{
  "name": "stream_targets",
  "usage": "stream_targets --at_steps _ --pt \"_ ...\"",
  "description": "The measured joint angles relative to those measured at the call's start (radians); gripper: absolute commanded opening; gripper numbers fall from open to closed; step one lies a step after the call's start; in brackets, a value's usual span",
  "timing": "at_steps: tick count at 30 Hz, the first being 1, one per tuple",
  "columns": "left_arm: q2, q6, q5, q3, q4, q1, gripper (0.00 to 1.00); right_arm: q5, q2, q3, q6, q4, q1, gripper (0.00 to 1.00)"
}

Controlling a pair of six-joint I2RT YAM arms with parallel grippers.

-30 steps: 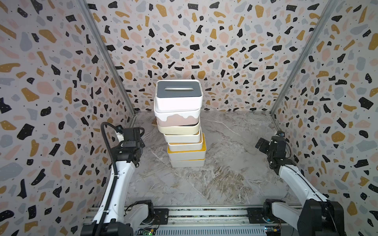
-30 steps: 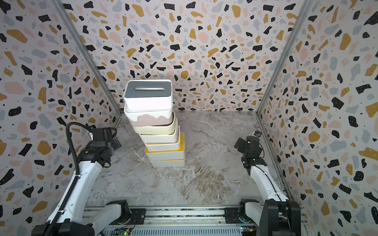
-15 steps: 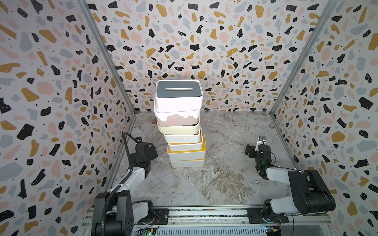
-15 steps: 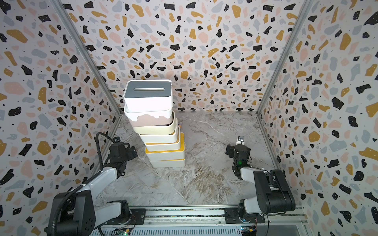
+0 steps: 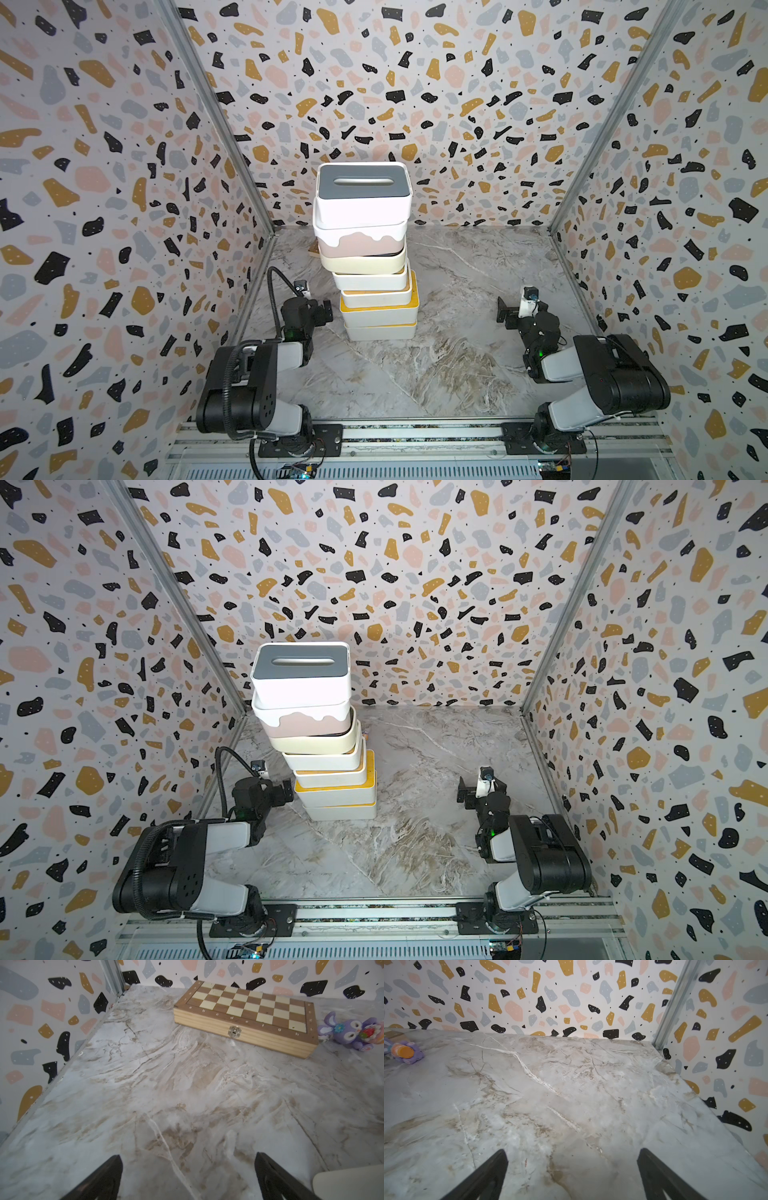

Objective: Stack the tissue boxes
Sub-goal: Reset both arms

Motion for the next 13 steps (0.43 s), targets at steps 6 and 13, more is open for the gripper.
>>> stream_targets --at_steps 6,13 --pt "-0.001 0.009 0.0 0.001 0.016 0.0 0.99 0.002 0.0 0.0 -0.01 0.038 0.012 0.99" --pt "-0.001 0.014 0.002 0.001 0.018 0.0 1.0 0.002 0.0 0.0 -0.013 0.045 0.012 0.99"
